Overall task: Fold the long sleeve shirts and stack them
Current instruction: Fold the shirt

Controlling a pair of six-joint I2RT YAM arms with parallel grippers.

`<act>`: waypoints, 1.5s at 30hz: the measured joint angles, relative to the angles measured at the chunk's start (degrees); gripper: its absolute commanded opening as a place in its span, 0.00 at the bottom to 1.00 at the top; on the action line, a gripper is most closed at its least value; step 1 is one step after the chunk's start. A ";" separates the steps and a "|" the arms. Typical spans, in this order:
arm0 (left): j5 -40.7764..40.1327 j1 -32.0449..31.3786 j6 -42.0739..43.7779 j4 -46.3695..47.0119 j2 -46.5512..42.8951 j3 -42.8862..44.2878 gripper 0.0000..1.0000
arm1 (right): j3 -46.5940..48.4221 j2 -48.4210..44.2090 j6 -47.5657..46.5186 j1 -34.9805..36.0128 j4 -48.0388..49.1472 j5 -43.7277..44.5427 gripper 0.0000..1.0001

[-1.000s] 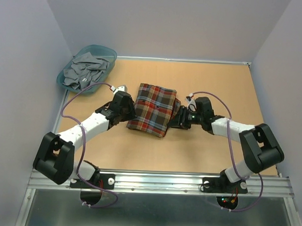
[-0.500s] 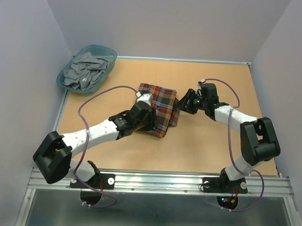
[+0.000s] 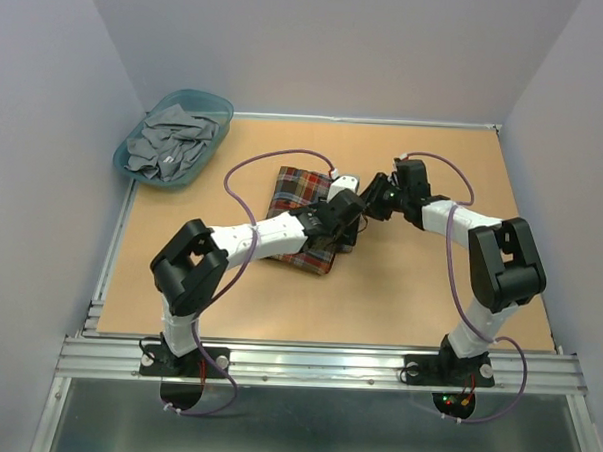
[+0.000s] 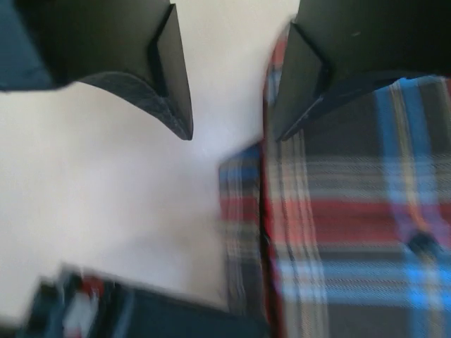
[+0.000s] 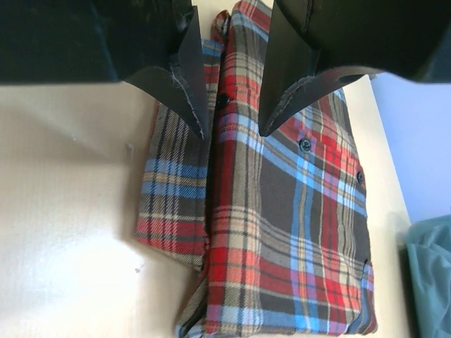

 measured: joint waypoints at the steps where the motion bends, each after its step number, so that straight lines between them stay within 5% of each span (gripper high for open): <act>1: -3.32 0.02 1.62 -0.79 1.55 2.10 0.63 | 0.00 0.13 0.15 -0.07 0.00 0.11 0.40; 10: -18.23 1.36 6.27 -5.84 7.93 10.84 0.62 | -1.01 2.47 0.20 -0.59 0.00 0.24 0.41; 26: -14.49 2.16 7.50 -4.83 9.64 10.58 0.62 | -4.66 4.72 1.49 -5.38 4.13 -5.42 0.42; 45: -12.83 3.96 8.17 -9.05 19.93 22.67 0.56 | -9.01 7.39 5.16 -5.33 14.86 -12.02 0.42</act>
